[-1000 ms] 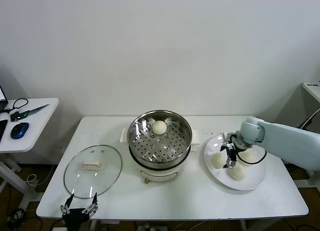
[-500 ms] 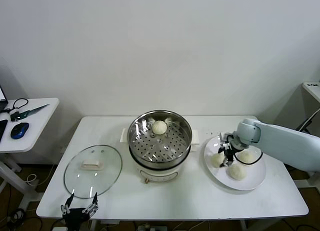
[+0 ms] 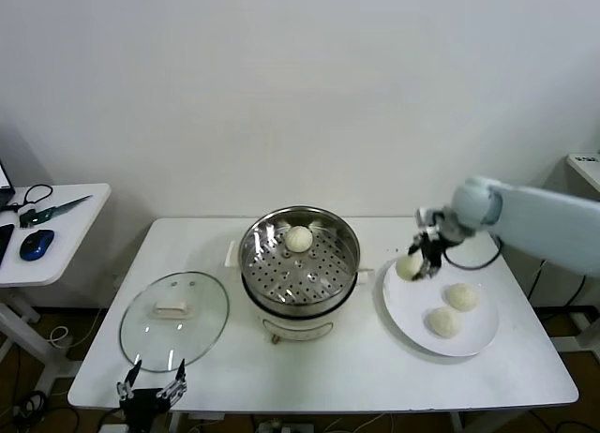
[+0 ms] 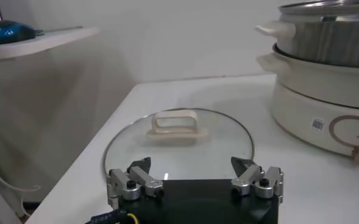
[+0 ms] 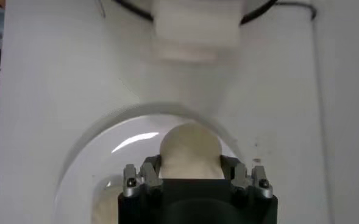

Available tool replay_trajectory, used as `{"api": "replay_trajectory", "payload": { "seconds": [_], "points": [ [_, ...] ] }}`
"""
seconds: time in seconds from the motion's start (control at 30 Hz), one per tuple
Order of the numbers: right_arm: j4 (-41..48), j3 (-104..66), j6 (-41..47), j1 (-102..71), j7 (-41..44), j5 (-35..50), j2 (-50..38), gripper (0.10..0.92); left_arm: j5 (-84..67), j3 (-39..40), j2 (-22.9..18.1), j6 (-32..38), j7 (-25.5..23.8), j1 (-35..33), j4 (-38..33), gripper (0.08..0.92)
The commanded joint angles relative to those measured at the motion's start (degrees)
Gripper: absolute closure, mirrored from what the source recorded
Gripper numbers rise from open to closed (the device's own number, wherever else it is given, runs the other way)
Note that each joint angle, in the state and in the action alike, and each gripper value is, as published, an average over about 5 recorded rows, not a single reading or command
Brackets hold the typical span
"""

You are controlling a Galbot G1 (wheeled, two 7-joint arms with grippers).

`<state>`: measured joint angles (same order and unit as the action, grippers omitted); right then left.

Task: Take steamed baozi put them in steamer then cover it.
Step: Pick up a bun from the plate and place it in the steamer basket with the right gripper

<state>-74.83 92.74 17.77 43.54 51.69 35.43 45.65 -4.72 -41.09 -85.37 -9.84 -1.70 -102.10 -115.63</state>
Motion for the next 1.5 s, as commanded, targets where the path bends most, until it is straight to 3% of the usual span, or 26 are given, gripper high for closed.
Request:
{"api": "replay_trajectory", "payload": {
  "seconds": [0.03, 0.23, 0.57, 1.13, 1.5],
  "points": [
    [-7.4, 7.3, 3.6, 24.1, -1.3, 19.3, 9.8, 0.370, 0.0, 0.2, 0.2, 0.0, 0.0, 0.0, -0.1, 0.177],
    [-9.8, 0.6, 9.7, 17.0, -8.4, 24.7, 20.8, 0.366, -0.3, 0.2, 0.2, 0.0, -0.1, -0.2, -1.0, 0.177],
    [-1.3, -1.3, 12.9, 1.8, -13.5, 21.8, 34.0, 0.371, -0.8, -0.6, 0.2, -0.5, -0.2, -0.4, -2.5, 0.177],
    [10.4, -3.0, 15.0, -10.2, -17.0, 15.9, 39.5, 0.370, -0.8, -0.8, 0.3, -0.6, -0.3, -0.6, -2.0, 0.177],
    [9.7, -3.3, 15.1, -9.8, -17.2, 15.2, 38.6, 0.349, -0.8, -0.6, 0.3, -1.0, -0.3, -0.5, -2.1, 0.177]
  ]
}}
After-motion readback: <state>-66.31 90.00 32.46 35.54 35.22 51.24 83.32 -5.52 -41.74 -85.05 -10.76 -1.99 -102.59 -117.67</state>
